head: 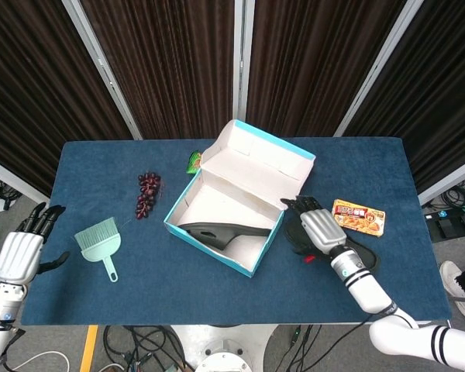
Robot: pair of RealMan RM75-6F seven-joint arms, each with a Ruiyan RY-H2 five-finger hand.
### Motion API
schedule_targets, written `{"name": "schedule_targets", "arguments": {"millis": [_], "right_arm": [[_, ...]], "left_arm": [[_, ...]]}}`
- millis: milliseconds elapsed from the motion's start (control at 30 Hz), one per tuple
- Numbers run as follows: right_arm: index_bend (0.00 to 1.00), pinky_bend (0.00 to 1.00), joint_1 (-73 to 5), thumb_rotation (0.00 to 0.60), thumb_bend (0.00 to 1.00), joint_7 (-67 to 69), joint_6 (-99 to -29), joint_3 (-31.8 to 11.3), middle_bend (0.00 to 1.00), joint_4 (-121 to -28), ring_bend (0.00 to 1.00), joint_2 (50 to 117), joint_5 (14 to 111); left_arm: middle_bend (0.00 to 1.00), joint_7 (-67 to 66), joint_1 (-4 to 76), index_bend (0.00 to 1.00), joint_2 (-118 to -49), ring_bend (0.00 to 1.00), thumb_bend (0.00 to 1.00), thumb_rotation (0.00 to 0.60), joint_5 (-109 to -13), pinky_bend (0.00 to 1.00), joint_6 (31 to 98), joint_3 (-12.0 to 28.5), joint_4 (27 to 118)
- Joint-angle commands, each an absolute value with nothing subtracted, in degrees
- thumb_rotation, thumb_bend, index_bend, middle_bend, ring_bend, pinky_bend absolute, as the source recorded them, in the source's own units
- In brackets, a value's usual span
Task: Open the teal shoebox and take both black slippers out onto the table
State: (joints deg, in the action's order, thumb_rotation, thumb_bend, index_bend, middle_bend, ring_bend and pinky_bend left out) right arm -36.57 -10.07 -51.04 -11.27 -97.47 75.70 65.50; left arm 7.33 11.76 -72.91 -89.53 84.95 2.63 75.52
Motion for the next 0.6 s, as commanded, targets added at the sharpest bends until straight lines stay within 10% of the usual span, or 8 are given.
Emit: {"name": "schedule_targets", "arguments": {"millis": [33, 600], "right_arm": [[0.00, 0.01, -38.9, 0.600, 0.00, -10.5, -50.2, -13.2, 0.14, -97.7, 0.00, 77.1, 64.1], [0.02, 0.09, -52.7, 0.600, 0.00, -16.8, -44.5, -16.7, 0.20, -86.5, 0.00, 91.5, 48.1]], "left_arm": [[0.12, 7.6, 11.7, 0.09, -72.8, 0.03, 0.19, 0.600, -89.4, 0.28, 84.9, 2.7, 75.4], [0.12, 9.0, 11.3, 0.09, -72.2, 0.03, 0.19, 0.600, -88.9, 0.28, 85.7, 3.1, 74.8]]}}
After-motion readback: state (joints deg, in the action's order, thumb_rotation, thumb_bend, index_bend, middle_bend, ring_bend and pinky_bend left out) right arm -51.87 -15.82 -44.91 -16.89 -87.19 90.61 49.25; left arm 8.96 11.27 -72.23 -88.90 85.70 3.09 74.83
